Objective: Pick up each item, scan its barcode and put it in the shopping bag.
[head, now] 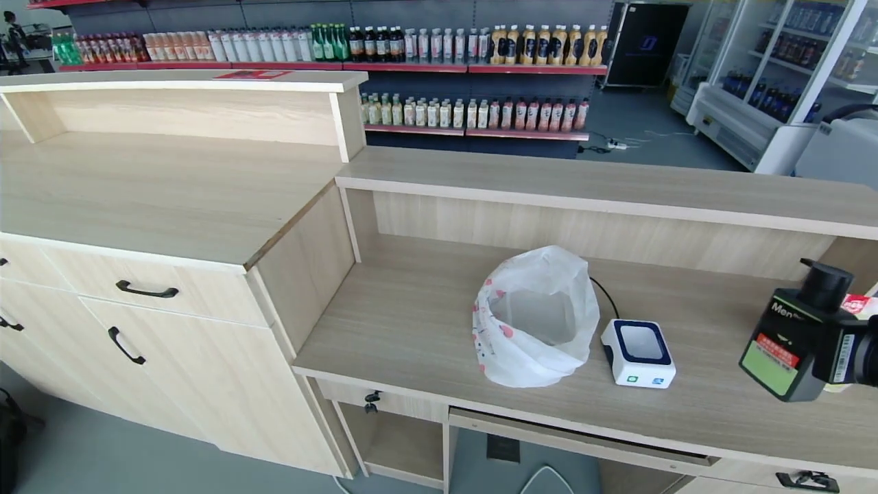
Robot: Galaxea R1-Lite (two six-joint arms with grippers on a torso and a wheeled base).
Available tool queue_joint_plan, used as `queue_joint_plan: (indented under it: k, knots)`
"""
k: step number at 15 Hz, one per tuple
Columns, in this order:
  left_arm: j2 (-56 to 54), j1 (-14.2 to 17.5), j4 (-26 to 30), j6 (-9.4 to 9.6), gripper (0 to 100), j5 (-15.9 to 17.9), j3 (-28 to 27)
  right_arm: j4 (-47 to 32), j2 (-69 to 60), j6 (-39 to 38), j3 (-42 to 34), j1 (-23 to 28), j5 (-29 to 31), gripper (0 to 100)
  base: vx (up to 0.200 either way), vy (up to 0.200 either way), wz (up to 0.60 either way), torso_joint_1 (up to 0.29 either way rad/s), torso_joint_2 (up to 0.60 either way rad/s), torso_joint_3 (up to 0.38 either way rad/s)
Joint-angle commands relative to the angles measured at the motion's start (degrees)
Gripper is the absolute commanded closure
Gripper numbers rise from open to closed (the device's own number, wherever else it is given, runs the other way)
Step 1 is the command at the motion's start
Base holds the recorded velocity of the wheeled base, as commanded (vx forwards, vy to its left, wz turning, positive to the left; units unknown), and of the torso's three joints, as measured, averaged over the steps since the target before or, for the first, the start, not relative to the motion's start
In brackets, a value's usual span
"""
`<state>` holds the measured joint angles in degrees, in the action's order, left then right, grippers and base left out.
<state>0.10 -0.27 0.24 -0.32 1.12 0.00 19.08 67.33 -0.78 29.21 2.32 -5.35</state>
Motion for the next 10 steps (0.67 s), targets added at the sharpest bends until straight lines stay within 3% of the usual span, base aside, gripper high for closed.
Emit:
queue_joint_plan:
  k: [1,3,6,9,10]
  knots:
    - [-0.01,0.0,0.02,-0.03,0,0.02,0.0,0.08,7.64,-3.7,3.57,4.45,-7.13,100,0.0,0.0,0.0,0.0,0.0,0.0]
    - [-0.01,0.0,0.02,-0.03,0,0.02,0.0,4.39,14.5,-3.17,4.89,12.1,-15.39,100,0.0,0.0,0.0,0.0,0.0,0.0]
    - [-0.01,0.0,0.02,-0.03,0,0.02,0.0,11.33,23.02,-5.11,6.39,18.6,-19.17,100,0.0,0.0,0.0,0.0,0.0,0.0]
    - [-0.01,0.0,0.02,-0.03,0,0.02,0.0,10.63,28.3,-7.92,8.94,23.26,-24.27,100,0.0,0.0,0.0,0.0,0.0,0.0]
    - [-0.01,0.0,0.02,-0.03,0,0.02,0.0,9.4,30.49,-8.27,10.52,26.42,-30.95,100,0.0,0.0,0.0,0.0,0.0,0.0]
